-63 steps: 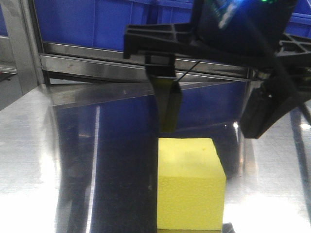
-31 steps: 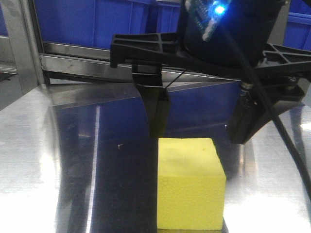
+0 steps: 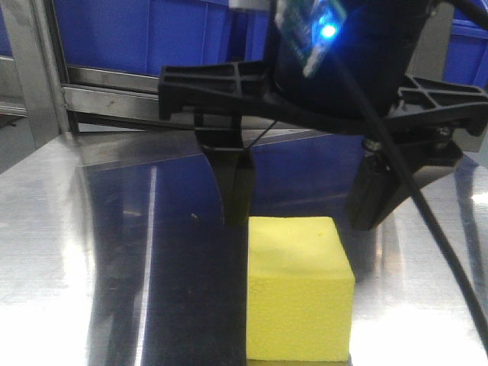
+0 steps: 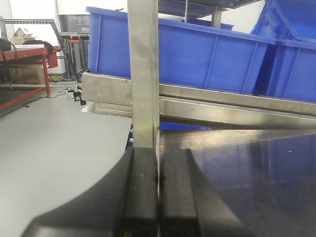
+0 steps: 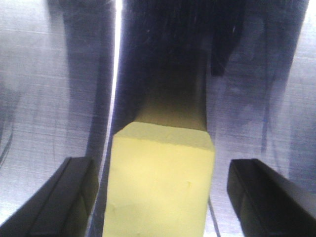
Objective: Place yellow foam block on left shelf second layer
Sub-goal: 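Lower the open right gripper over the yellow foam block, then close the right gripper on the yellow foam block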
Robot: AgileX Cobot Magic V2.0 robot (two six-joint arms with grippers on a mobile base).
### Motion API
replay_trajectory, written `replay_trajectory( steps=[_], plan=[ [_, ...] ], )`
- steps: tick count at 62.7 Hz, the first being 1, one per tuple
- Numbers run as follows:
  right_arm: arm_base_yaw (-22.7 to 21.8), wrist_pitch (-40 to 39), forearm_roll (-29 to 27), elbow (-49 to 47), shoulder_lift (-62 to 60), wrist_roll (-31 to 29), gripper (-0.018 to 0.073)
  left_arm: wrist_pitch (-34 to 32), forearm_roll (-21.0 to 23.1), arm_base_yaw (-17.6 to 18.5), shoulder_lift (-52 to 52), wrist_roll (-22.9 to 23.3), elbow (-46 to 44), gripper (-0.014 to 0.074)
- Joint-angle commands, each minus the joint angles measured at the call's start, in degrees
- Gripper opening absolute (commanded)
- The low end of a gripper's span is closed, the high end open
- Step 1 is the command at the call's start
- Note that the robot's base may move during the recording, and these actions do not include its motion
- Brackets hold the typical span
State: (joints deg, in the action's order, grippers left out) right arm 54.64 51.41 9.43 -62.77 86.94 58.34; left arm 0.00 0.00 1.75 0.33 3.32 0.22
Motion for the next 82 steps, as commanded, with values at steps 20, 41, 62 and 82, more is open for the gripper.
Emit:
replay_trajectory(
  steps=[20,41,62,82],
  plan=[
    [0.03,-1.07,1.54,-1.88,0.38,-0.07,0.0627,-4.62,0.32,-0.11,1.14,0.19,1.63,0.0124],
    [0.03,-1.32,-0.17,-1.75,3.24,-0.07,0.0627,-4.62,0.32,-0.11,1.14,0.19,1.63,0.0124],
    [-0.66,-5.07,-2.35,1.07,5.33,-0.07,0.0627,-4.62,0.32,-0.11,1.14,0.19,1.63,0.0124],
    [-2.01,-5.40,-2.35,1.08,6.84,-0.13,0.0620,-4.62,0.32,-0.11,1.14,0.19,1.63,0.0124]
  ],
)
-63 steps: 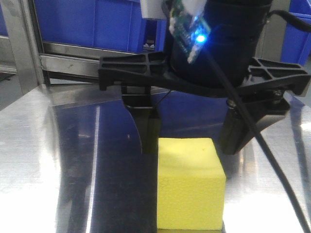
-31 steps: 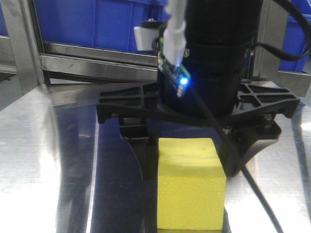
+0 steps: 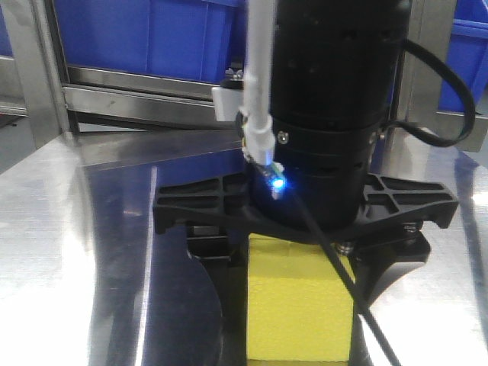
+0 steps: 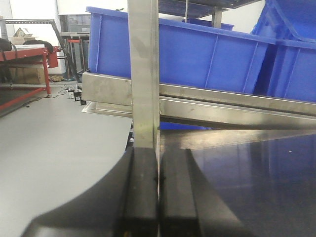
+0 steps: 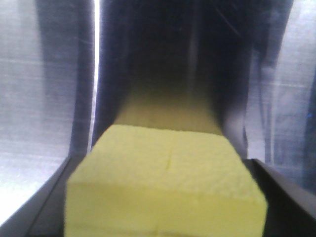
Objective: Place yellow foam block on left shelf second layer
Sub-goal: 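Close the right gripper on the yellow foam block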
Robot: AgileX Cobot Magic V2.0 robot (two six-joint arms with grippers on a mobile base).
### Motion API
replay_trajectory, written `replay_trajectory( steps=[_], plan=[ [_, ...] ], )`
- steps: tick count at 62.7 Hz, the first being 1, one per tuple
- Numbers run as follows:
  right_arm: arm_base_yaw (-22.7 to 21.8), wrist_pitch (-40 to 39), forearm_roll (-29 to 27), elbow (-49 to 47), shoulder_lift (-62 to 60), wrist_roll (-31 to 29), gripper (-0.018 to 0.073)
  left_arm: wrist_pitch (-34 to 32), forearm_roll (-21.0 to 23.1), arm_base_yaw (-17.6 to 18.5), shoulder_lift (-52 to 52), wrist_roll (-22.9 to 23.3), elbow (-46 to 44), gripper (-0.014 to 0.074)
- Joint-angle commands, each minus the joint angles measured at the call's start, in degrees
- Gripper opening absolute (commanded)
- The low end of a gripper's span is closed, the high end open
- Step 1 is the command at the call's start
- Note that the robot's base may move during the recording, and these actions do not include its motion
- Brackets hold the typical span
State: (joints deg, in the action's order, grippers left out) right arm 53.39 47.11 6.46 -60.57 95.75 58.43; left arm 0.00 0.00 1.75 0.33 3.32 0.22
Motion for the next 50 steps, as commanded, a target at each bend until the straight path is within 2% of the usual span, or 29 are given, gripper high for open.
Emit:
replay_trajectory(
  steps=[1,10,24,50],
  plan=[
    [-0.77,-1.09,0.62,-1.13,-1.98,-0.22,0.0620,-4.62,0.32,-0.11,1.14,0.19,1.63,0.0124],
    [-0.77,-1.09,0.62,-1.13,-2.03,-0.22,0.0613,-4.62,0.32,-0.11,1.14,0.19,1.63,0.0124],
    [-1.09,-1.14,0.62,-1.13,-2.03,-0.22,0.0497,-4.62,0.32,-0.11,1.14,0.19,1.63,0.0124],
    [-1.09,-1.68,0.67,-1.40,-4.52,-0.28,0.0496,-4.62,0.32,-0.11,1.14,0.19,1.63,0.0124]
  ],
)
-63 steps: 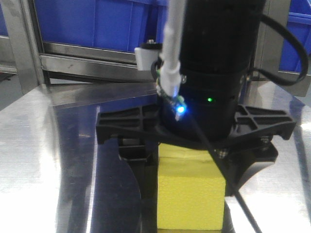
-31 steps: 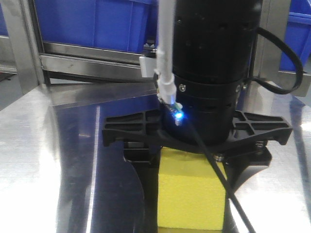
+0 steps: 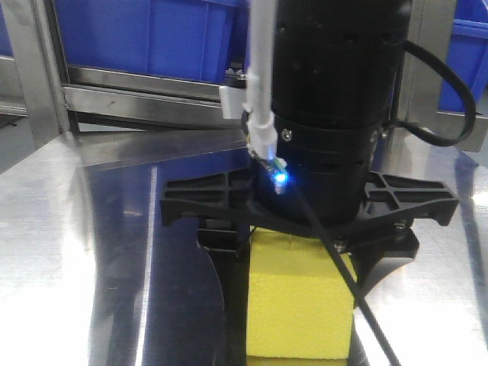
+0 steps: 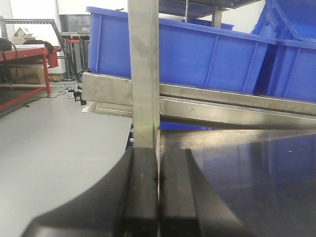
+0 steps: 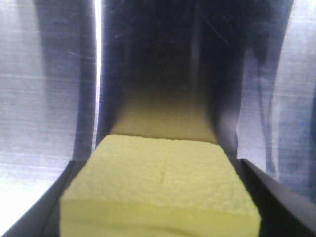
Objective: Place yellow foam block on left shelf second layer
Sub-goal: 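Close the right gripper on the yellow foam block, then lift the yellow foam block off the table with the right gripper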
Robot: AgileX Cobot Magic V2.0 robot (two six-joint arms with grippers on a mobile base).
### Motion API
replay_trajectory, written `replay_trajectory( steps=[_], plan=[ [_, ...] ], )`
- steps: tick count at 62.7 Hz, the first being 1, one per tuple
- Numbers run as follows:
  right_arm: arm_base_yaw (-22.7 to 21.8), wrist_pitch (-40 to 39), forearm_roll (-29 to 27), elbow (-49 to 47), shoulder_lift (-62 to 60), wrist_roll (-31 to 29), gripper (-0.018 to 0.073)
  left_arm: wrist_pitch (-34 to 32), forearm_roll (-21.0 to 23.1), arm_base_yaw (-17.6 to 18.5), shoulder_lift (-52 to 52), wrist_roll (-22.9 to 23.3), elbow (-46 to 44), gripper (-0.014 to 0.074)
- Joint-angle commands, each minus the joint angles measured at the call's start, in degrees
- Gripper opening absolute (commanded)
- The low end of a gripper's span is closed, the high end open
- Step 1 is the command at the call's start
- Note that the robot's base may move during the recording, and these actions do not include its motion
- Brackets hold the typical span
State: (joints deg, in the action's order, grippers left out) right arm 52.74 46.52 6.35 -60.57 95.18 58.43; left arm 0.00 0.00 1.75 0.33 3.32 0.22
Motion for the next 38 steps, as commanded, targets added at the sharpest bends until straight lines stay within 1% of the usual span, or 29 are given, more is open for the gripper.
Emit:
replay_trajectory(
  steps=[1,10,17,26,38],
  plan=[
    [-0.43,-1.03,0.89,-1.40,-4.32,-0.45,0.0496,-4.62,0.32,-0.11,1.14,0.19,1.63,0.0124],
    [-0.74,-0.79,1.46,-1.29,-7.82,-4.33,0.0496,-4.62,0.32,-0.11,1.14,0.19,1.63,0.0124],
    [-1.96,-0.26,1.46,-1.29,-10.79,-9.85,0.0496,-4.62,0.32,-0.11,1.14,0.19,1.63,0.0124],
    [-5.40,-0.07,1.46,0.15,-14.69,-17.33,0.0496,-4.62,0.32,-0.11,1.14,0.19,1.63,0.0124],
    [-11.78,-0.86,1.18,5.45,-22.11,-23.78,0.0496,-4.62,0.32,-0.11,1.14,0.19,1.63,0.0124]
  ],
)
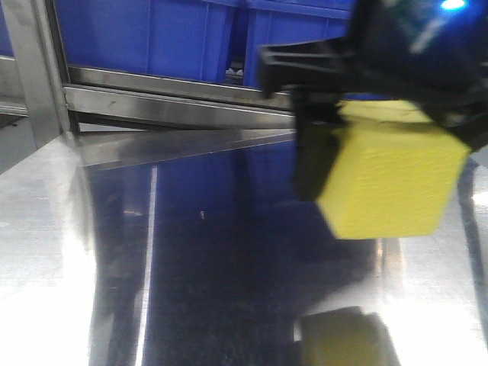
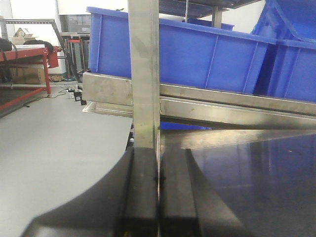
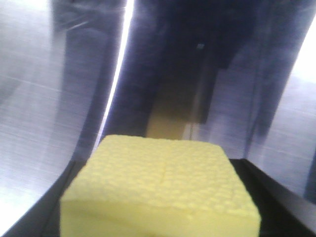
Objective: Place yellow foam block on left shelf second layer
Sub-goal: 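Lift the yellow foam block off the table with the right gripper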
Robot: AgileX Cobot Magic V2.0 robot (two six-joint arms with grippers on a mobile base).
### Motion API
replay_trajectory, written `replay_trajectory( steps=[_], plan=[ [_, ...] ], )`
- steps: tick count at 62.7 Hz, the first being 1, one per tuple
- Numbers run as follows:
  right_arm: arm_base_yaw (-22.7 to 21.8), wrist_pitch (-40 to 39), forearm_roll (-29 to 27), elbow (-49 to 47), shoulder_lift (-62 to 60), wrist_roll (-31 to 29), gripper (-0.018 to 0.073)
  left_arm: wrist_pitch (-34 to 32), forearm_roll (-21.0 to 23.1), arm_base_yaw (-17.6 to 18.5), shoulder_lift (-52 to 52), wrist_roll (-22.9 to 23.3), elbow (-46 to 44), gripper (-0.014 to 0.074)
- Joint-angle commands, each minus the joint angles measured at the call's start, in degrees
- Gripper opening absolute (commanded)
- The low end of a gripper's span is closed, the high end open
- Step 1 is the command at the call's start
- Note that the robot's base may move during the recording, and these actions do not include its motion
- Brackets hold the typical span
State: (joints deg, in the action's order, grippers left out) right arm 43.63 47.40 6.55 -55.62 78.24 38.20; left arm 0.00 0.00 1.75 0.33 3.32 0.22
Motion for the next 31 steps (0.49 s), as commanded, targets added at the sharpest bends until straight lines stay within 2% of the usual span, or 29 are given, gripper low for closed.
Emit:
replay_trajectory(
  steps=[1,16,31],
  plan=[
    [-3.25,-1.91,0.85,1.24,-5.82,-3.98,0.0496,-4.62,0.32,-0.11,1.14,0.19,1.63,0.0124],
    [-13.71,-4.49,-1.97,8.57,-17.04,-12.96,0.0496,-4.62,0.32,-0.11,1.14,0.19,1.63,0.0124],
    [-27.49,-7.76,-5.66,15.85,-28.60,-22.63,0.0496,-4.62,0.32,-0.11,1.14,0.19,1.63,0.0124]
  ],
)
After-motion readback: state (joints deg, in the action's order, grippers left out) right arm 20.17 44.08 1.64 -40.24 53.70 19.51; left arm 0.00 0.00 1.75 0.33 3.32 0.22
